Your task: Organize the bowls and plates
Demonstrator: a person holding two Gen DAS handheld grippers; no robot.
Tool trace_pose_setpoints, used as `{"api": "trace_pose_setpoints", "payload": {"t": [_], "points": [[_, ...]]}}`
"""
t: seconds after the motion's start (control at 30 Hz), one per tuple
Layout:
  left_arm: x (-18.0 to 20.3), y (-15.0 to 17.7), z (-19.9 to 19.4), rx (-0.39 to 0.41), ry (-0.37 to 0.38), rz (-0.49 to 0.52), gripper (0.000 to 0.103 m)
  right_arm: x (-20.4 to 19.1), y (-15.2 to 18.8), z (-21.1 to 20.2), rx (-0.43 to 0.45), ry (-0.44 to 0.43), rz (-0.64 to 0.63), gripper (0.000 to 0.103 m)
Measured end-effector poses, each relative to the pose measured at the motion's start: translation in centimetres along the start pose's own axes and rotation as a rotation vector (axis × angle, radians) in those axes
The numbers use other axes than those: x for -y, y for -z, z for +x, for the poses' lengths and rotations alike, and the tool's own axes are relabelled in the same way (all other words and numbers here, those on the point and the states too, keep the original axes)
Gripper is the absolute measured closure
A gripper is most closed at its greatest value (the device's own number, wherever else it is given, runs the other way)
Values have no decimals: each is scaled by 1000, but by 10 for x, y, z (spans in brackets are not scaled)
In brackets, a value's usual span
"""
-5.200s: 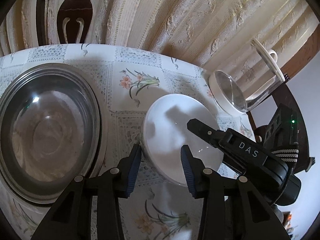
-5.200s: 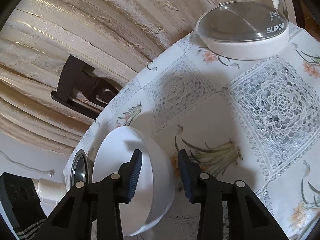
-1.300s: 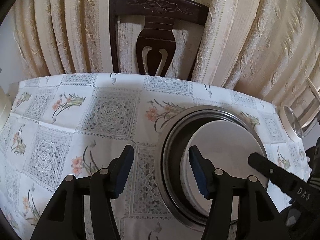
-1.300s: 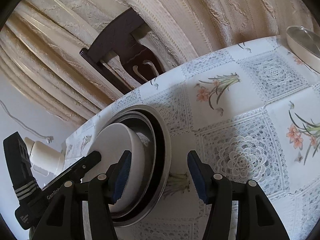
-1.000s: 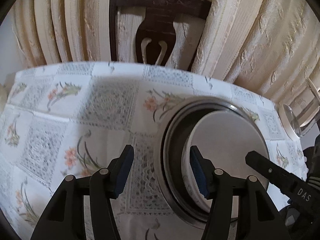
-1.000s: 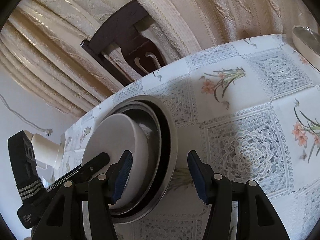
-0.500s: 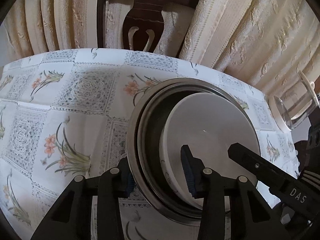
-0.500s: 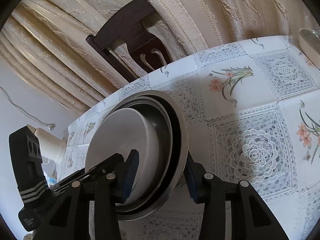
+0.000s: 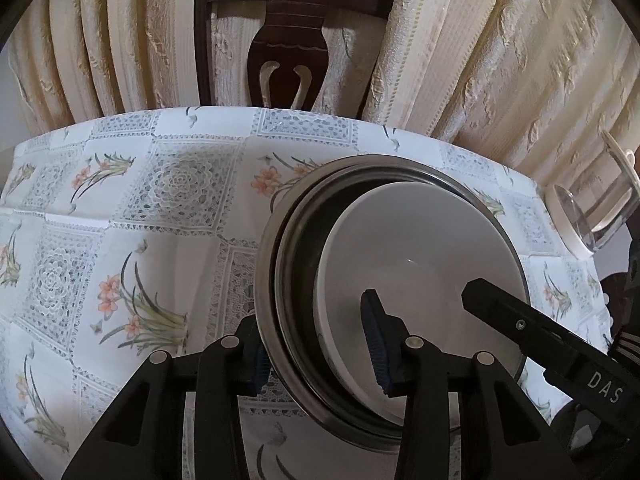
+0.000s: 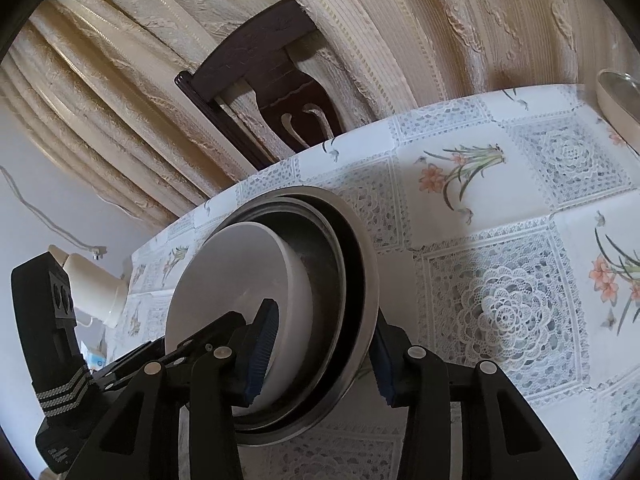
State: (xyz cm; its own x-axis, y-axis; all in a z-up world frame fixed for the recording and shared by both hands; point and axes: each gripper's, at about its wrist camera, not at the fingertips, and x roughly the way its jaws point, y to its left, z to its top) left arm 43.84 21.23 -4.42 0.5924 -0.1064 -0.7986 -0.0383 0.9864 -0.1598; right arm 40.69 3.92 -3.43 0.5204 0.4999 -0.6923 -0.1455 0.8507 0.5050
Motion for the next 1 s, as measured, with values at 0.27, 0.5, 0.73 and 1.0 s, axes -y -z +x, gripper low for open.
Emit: {"api": "trace_pose_setpoints", "payload": {"t": [0.27, 0.5, 0.73, 1.0], "points": [[7, 3, -8, 6, -4, 16, 62, 5, -2, -1, -3, -8, 31, 59], [5, 7, -19, -10, -3, -8, 62, -1, -1, -4, -25, -19, 35, 59], [-2, 15, -42, -18, 2, -35, 62, -22, 3, -19, -23, -29, -24, 60], [-8, 34, -85, 2, -5, -48, 62, -43, 43, -49, -47, -51, -47, 59]]}}
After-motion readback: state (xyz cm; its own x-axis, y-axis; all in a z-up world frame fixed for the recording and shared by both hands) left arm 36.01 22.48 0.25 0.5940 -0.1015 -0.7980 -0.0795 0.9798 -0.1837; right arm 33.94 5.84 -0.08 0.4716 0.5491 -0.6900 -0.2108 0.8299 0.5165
